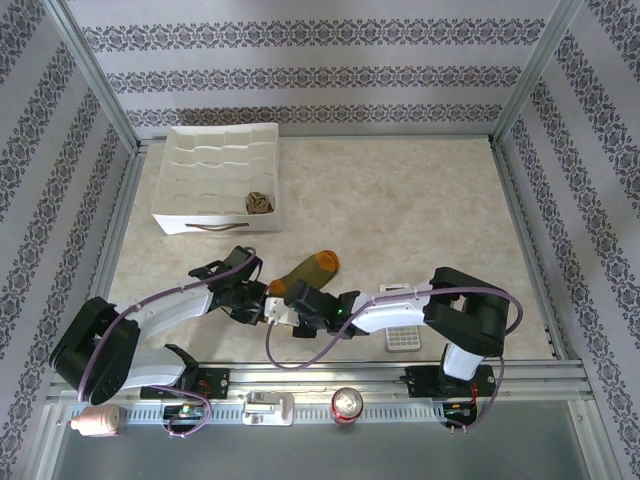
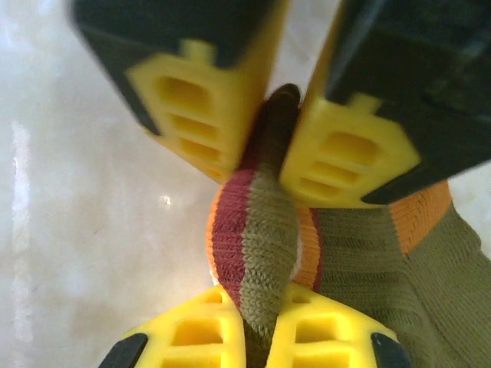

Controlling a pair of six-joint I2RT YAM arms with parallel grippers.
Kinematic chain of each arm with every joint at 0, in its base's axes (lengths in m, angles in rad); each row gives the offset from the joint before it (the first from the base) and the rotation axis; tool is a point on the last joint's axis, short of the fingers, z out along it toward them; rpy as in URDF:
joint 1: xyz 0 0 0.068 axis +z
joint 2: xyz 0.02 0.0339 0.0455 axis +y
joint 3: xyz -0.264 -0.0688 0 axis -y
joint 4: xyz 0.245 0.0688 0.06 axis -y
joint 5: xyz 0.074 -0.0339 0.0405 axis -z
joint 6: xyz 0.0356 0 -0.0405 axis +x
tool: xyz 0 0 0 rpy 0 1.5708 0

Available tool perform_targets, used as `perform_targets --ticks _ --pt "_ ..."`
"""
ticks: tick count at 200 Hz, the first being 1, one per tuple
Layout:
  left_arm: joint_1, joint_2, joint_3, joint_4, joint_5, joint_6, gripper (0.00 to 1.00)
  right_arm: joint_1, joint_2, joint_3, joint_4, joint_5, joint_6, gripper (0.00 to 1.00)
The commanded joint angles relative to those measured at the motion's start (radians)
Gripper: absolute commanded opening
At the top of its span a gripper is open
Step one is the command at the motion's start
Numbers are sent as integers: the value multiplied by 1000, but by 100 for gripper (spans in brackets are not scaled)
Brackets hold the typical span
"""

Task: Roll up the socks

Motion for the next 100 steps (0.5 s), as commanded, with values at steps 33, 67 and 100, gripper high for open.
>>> perform_targets --ticks 33,67,100 --pt "50 -191 -73 -78 -52 -14 63 -153 45 23 -118 -363 143 0" --pt "58 -262 -97 -26 -51 -9 67 -244 101 58 -151 -577 222 0" --pt "54 -233 -91 75 -30 6 67 -324 184 103 -170 -736 309 0"
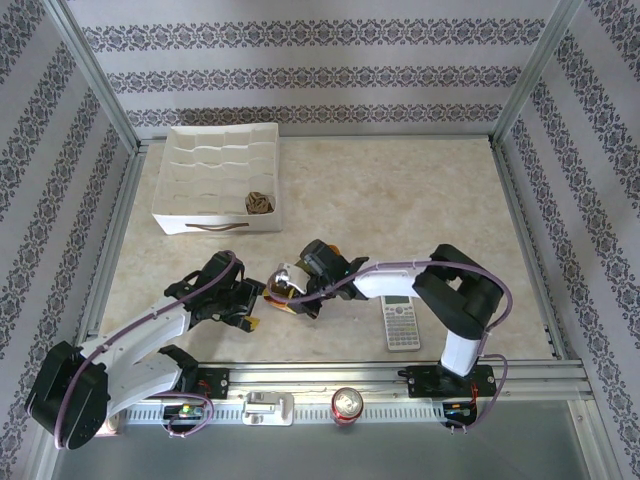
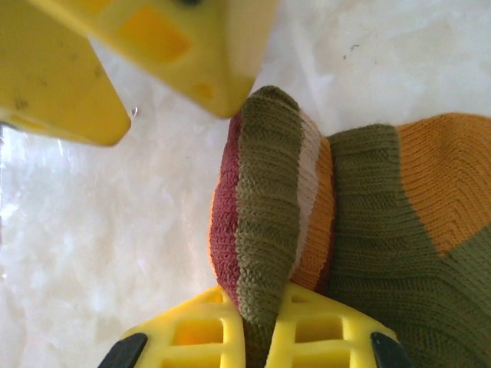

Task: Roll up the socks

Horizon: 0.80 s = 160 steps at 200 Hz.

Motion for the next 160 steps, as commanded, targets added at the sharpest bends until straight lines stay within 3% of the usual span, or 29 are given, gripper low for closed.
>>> perform_targets --ticks 1,39,77,115,160 --pt "8 16 -3 84 5 7 67 -44 89 10 -111 -167 101 0" --pt "0 56 13 171 -17 27 57 -110 161 39 -150 -257 156 0" --pt "-6 79 -8 236 -31 41 40 -157 172 12 -154 -271 197 0" --pt "-25 132 -10 299 -15 59 39 -186 189 -3 -146 -287 221 0" --pt "-53 161 -10 350 -36 59 44 -216 234 30 -180 -268 276 0"
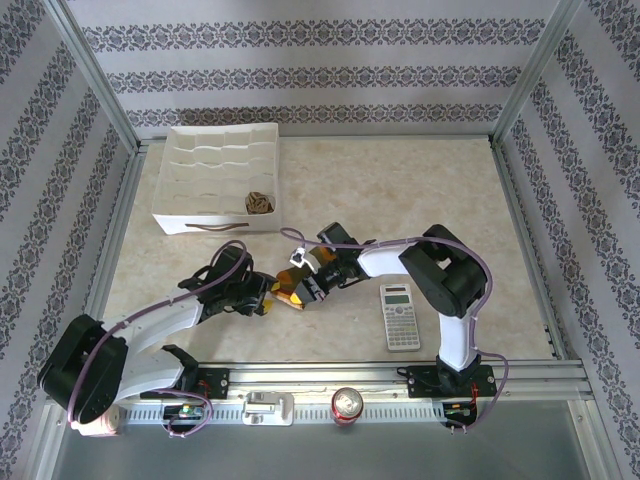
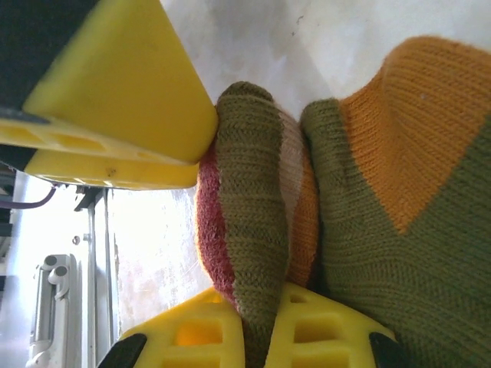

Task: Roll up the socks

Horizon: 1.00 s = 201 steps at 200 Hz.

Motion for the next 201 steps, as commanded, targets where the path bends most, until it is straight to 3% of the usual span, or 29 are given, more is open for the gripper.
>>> perform_targets --ticks 1,72,102,114,140,149,165,180,201 --pt "-21 11 -10 78 -25 18 44 -27 93 -25 -154 135 46 0" --pt "-25 154 -16 153 -17 58 47 -46 158 9 -200 90 84 0" --pt "-28 238 23 85 -17 103 47 -48 196 49 -274 99 71 0" --pt "-34 271 40 38 -16 118 40 -45 206 70 -314 111 48 0" --pt "-47 318 63 -106 3 105 0 -23 162 84 -354 179 -37 0" --pt "-51 324 72 -174 4 101 0 -12 129 78 -345 201 -64 0" --pt "-54 318 86 -271 9 89 0 13 47 53 -303 242 -111 13" --pt "-54 298 99 -342 2 65 0 47 -57 2 -230 309 -159 33" --pt "-54 277 138 -438 -17 37 0 112 -261 -160 -15 494 -214 48"
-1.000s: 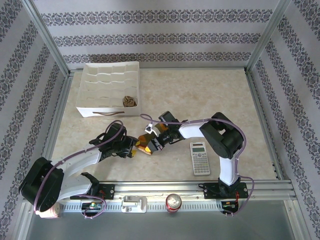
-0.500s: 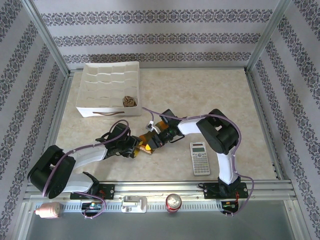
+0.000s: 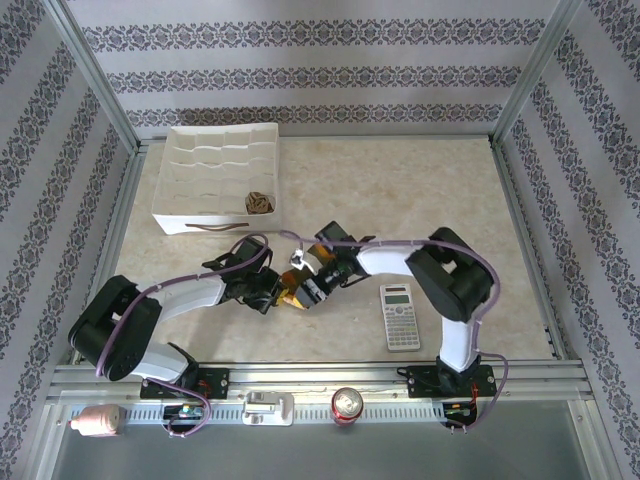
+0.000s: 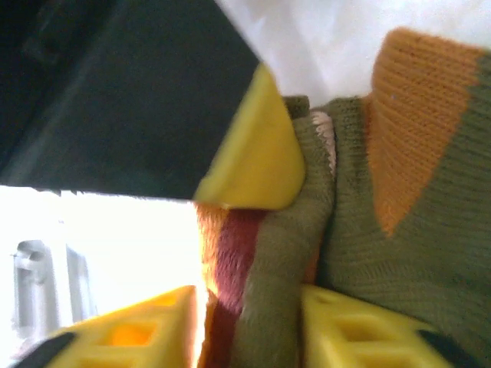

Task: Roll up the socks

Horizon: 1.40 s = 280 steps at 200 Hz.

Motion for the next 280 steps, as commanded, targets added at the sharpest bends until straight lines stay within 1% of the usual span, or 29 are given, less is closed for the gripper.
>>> perform_targets --ticks 1,12,20,22,27,41,45,66,82,98,119,134,160,183,203,206,220,229,241,248,259,280 --pt "-19 18 -15 -358 -35 -44 0 67 -172 -176 154 343 -123 48" --pt "-21 20 1 -381 -34 -61 0 111 -295 -285 297 462 -165 55" --pt "-21 25 13 -393 -34 -71 0 146 -354 -337 363 541 -198 60" --pt "-22 26 15 -396 -34 -73 0 164 -374 -352 383 577 -212 61" --pt "-22 31 23 -407 -33 -76 0 195 -401 -370 399 635 -242 63" --pt "-23 42 41 -427 -34 -80 0 282 -433 -373 380 777 -320 64" --pt "-23 44 44 -431 -37 -81 0 312 -434 -367 369 823 -339 64" --pt "-23 62 53 -432 -27 -82 0 421 -397 -349 374 961 -428 65" --pt "-22 75 60 -436 -25 -76 0 473 -341 -314 384 1049 -484 65" --pt "-22 78 61 -431 -25 -73 0 503 -286 -269 376 1090 -535 64" --pt "-22 78 63 -429 -25 -73 0 519 -216 -219 359 1111 -578 60" --pt "-22 75 61 -428 -26 -70 0 519 -163 -191 346 1145 -592 52" --pt "-22 54 57 -431 -38 -71 0 504 -83 -154 284 1187 -565 33" --pt "-21 33 53 -428 -41 -70 0 491 -62 -165 247 1182 -519 19" --pt "-19 -8 46 -402 -46 -67 0 476 -68 -175 212 1142 -484 1" --pt "-18 -16 39 -391 -45 -70 2 471 -70 -176 204 1131 -477 0" --pt "-8 -75 -4 -305 -32 -87 33 439 -80 -179 160 1037 -429 0" --pt "1 -116 -40 -244 -25 -109 50 413 -88 -186 144 960 -397 0" --pt "21 -165 -80 -171 -20 -120 66 373 -91 -190 112 846 -355 0" --pt "37 -191 -95 -153 -20 -117 72 357 -94 -200 108 795 -340 0" --pt "59 -239 -108 -138 -30 -98 76 333 -100 -212 104 719 -318 0" --pt "97 -330 -123 -145 -62 -63 79 266 -108 -233 112 567 -249 0"
